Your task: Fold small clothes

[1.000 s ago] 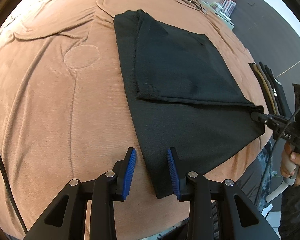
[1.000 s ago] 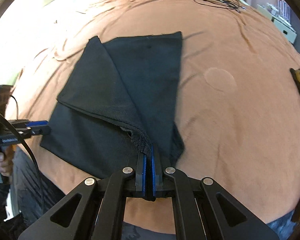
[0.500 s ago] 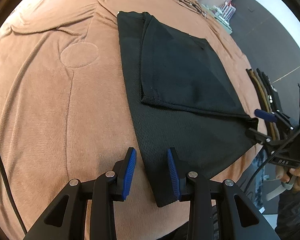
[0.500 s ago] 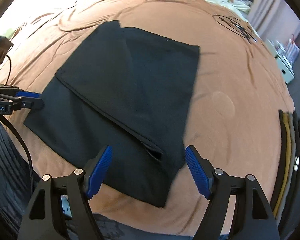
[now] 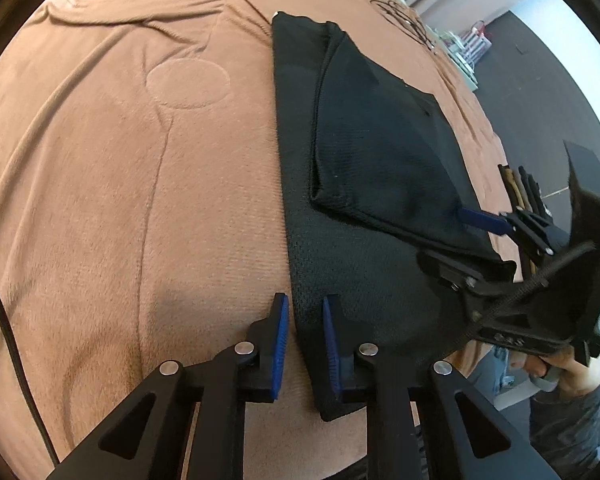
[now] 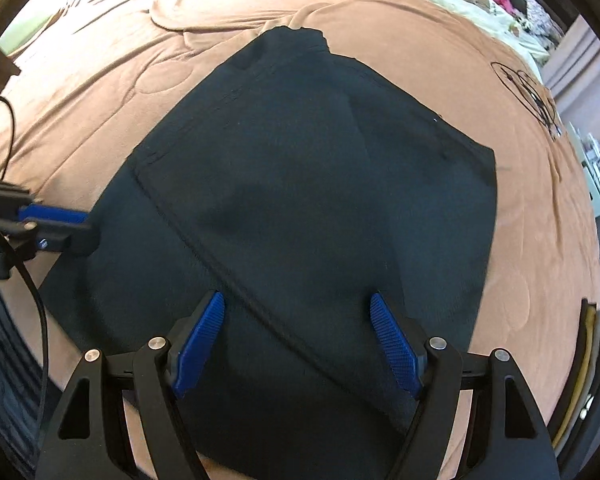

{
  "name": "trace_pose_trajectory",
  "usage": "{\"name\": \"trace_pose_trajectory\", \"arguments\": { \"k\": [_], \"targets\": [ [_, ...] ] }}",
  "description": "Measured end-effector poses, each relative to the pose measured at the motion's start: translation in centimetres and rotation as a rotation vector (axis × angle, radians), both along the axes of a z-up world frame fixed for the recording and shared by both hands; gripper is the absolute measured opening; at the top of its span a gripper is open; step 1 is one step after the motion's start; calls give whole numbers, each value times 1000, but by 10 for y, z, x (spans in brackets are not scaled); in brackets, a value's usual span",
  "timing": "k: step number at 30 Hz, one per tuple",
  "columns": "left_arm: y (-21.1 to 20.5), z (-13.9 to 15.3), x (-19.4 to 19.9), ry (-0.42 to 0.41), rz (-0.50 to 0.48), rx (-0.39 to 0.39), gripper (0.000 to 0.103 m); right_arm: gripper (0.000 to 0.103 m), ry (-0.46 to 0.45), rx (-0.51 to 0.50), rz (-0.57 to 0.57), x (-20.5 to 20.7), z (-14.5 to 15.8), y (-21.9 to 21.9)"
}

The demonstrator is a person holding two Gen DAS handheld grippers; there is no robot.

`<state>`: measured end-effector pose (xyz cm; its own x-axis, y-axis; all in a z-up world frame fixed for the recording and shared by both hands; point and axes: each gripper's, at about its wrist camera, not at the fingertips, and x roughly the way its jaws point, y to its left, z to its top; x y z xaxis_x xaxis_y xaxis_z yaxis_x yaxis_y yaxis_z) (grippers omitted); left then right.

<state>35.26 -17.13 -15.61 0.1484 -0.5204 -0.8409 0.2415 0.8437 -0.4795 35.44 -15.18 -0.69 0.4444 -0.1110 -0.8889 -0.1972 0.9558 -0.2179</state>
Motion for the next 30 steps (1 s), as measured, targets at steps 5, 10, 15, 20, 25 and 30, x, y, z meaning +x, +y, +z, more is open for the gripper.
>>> {"name": "trace_pose_trajectory", "arguments": {
  "k": [5, 10, 15, 20, 25, 30],
  "targets": [
    [2, 0, 0, 9, -1, 6, 19, 74, -26, -9, -25, 16, 0, -10],
    [-1, -1, 2, 21, 2, 5, 19, 74, -35, 5, -68, 33, -1, -32],
    [-5, -1, 5, 27, 5, 16, 19, 72, -49, 55, -134, 47, -1, -65],
    [-6, -2, 6, 33, 5, 22, 19, 71, -67, 124, -220, 53, -3, -107],
    [-15, 1, 3, 13, -6, 58, 19, 71, -92, 206, -293, 52, -5, -145],
    [-22, 3, 2, 7, -15, 87, 19, 67, -134, 231, -387, 49, -7, -182]
  ]
}}
